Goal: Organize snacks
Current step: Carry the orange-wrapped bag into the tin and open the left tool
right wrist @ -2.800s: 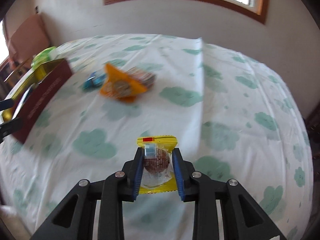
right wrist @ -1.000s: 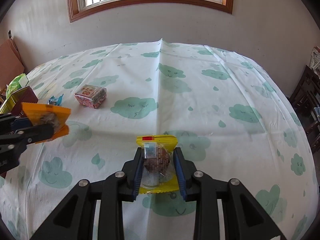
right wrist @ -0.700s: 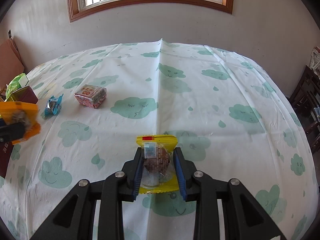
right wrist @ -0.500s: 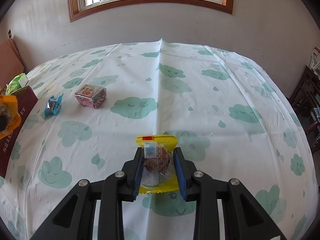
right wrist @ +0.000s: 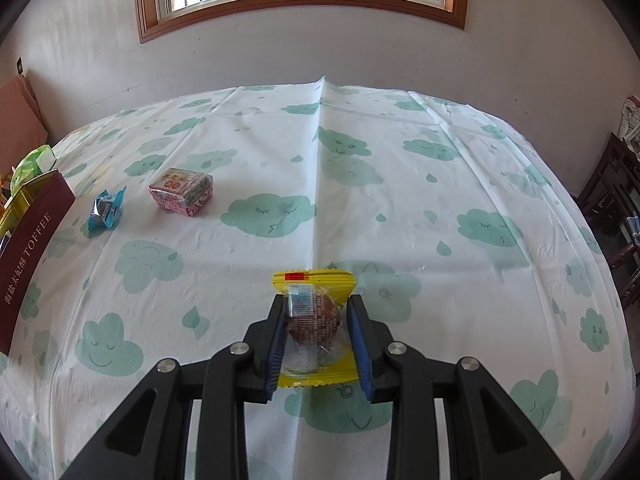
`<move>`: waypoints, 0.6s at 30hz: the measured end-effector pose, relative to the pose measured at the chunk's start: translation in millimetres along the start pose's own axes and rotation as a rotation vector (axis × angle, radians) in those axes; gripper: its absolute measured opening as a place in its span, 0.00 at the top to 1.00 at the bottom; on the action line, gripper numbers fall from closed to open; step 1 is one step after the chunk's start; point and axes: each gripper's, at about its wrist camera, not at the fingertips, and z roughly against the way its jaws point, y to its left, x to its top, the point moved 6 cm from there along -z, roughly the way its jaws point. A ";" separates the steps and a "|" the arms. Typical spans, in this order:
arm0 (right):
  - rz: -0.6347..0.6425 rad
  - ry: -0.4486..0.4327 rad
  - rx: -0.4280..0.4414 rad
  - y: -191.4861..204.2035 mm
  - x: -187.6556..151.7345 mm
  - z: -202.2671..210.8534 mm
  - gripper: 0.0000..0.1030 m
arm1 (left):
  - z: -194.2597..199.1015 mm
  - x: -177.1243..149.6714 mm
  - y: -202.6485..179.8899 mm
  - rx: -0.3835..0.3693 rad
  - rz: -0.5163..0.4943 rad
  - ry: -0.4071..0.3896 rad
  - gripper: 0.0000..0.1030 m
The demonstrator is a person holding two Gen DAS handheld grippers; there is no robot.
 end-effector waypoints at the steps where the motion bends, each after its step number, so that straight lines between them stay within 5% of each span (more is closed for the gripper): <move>1: 0.000 0.000 0.000 -0.2 0.0 0.0 0.70 | -0.2 0.1 8.4 0.011 0.006 0.001 0.76; 10: 0.001 0.000 -0.001 -0.3 0.0 -0.1 0.70 | -12.5 2.3 76.5 0.100 0.069 0.029 0.76; 18: 0.002 0.000 -0.002 -0.2 0.1 0.0 0.70 | -40.1 -13.0 95.4 0.136 0.089 0.087 0.76</move>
